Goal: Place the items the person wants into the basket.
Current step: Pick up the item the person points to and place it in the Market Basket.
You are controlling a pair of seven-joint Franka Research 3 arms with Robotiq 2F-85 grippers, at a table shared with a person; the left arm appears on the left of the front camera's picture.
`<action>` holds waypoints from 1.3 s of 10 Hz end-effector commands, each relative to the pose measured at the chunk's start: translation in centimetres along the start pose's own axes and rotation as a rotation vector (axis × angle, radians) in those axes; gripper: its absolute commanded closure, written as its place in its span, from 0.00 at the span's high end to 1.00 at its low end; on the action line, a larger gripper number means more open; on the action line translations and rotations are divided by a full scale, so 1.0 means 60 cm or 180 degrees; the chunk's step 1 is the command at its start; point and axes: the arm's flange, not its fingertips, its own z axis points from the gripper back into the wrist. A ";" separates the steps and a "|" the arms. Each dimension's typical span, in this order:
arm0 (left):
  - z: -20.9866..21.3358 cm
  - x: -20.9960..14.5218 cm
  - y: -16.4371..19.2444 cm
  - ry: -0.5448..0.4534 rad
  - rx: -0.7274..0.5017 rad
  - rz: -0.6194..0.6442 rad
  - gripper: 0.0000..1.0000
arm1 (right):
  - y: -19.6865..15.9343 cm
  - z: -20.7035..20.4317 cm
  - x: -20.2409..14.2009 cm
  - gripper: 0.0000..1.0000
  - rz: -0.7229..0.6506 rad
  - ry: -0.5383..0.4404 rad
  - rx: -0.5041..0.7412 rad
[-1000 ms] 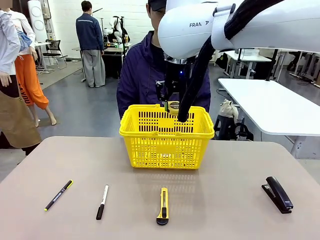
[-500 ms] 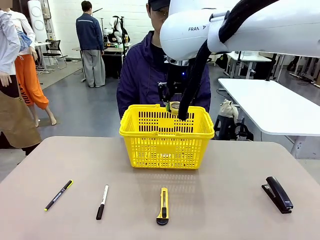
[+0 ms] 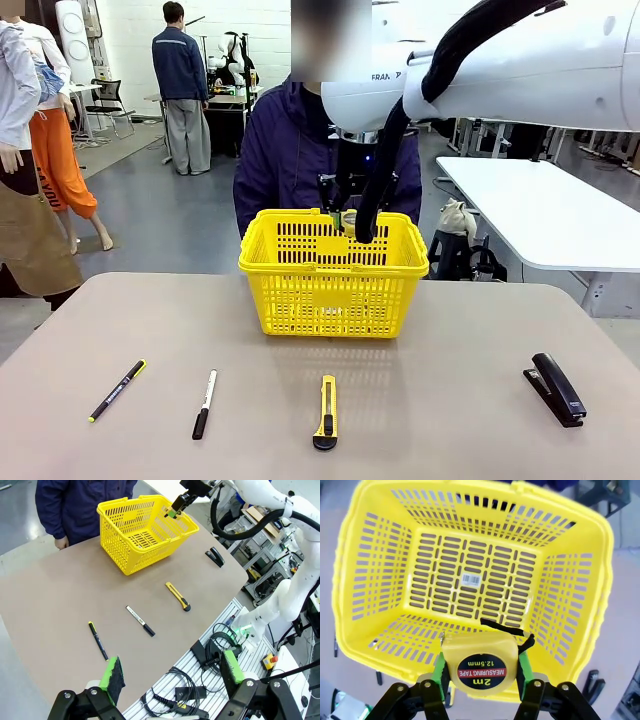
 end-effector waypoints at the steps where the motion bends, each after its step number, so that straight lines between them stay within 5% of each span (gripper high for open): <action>1: 0.003 -0.001 0.003 -0.0019 -0.0037 -0.0042 1.00 | -0.008 -0.019 0.033 0.64 0.0032 0.0062 0.0114; 6: 0.003 -0.001 0.003 -0.0019 -0.0037 -0.0042 1.00 | -0.039 -0.108 0.082 0.64 -0.0028 0.0262 0.0089; 11: 0.003 -0.001 0.003 -0.0019 -0.0037 -0.0042 1.00 | -0.047 -0.206 0.066 0.64 0.0030 0.0505 -0.0093; 13: 0.003 -0.001 0.003 -0.0019 -0.0037 -0.0042 1.00 | -0.049 -0.225 0.047 0.64 0.0197 0.0365 -0.0113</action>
